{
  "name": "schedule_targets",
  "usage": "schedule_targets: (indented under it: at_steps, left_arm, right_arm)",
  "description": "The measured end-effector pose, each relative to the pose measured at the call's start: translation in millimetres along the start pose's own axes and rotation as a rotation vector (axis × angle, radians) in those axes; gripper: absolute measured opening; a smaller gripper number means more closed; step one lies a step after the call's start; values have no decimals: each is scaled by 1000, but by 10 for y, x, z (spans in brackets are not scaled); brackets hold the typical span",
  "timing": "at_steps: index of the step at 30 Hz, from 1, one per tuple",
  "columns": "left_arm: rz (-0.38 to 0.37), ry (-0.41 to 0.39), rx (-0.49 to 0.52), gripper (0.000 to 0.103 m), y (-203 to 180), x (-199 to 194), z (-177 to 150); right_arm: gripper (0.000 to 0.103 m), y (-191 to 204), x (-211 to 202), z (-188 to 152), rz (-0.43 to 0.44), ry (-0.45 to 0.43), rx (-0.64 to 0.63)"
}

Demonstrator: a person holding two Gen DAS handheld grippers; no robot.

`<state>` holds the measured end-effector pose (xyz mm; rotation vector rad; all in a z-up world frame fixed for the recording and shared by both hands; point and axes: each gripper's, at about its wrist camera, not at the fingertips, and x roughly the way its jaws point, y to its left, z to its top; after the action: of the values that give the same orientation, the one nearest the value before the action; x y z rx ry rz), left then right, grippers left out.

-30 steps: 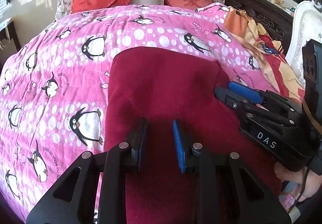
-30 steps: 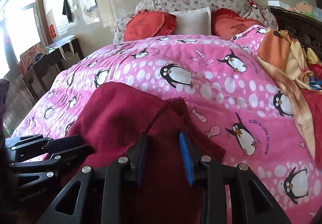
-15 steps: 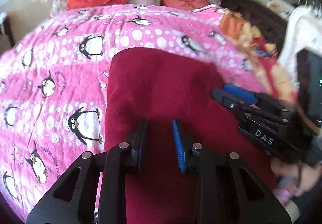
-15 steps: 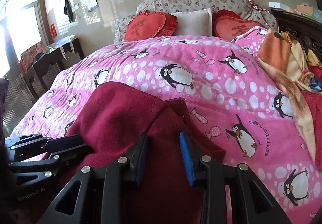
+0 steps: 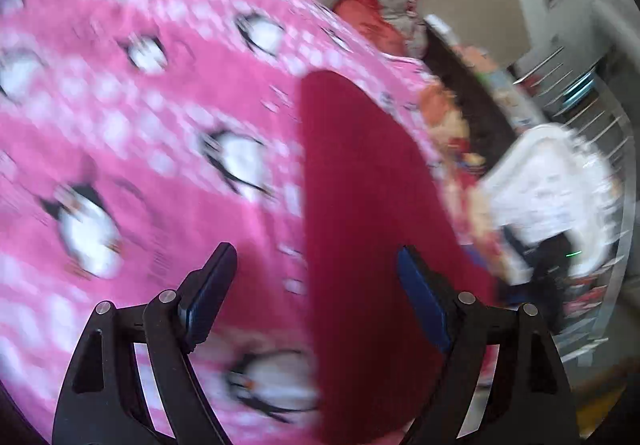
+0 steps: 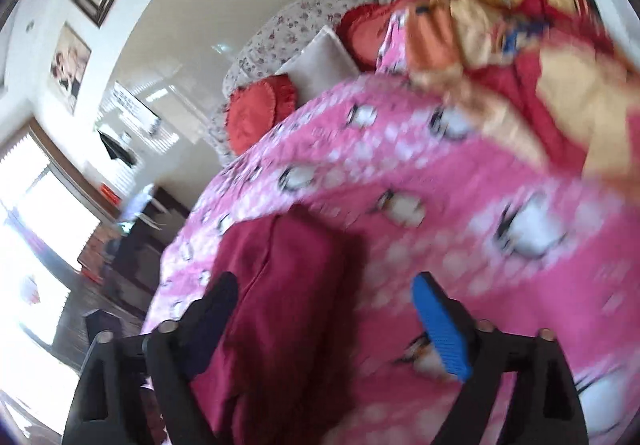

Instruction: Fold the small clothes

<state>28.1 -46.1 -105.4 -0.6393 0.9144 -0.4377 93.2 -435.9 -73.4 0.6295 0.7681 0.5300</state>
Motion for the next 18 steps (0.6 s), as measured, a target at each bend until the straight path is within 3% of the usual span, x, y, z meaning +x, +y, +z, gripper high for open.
schedule_targets:
  at_steps: [2,5,7,8,11,13,14,18]
  left_arm:
    - [-54,57,-16,82,-34,116,-36]
    - [-30,62,64,86,-189,199,-63]
    - [-15,68,80,87,-247,246,-60]
    - [-11,69,78,87,-260,273,-43]
    - [-8,66,45,87,-260,323,4]
    - [-3,64,38,87,-243,322,21]
    - [4,60,39,87,-233,306,5]
    - [48,49,62,85,-249,303,-43]
  right_arm:
    - [91,15,166,-116,63,56,19]
    - [91,13,407,-218,1,95,-9]
    - [92,-74,472,-189,21,81,48]
    - [93,-72,481,-161,40,75,61]
    - [94,39,580,-149,201,160,18]
    - [91,73,597,-177,160,160,-62]
    - [83,12,630,-209,137,173,-51]
    - [67,24,567,-284,174,128,-68]
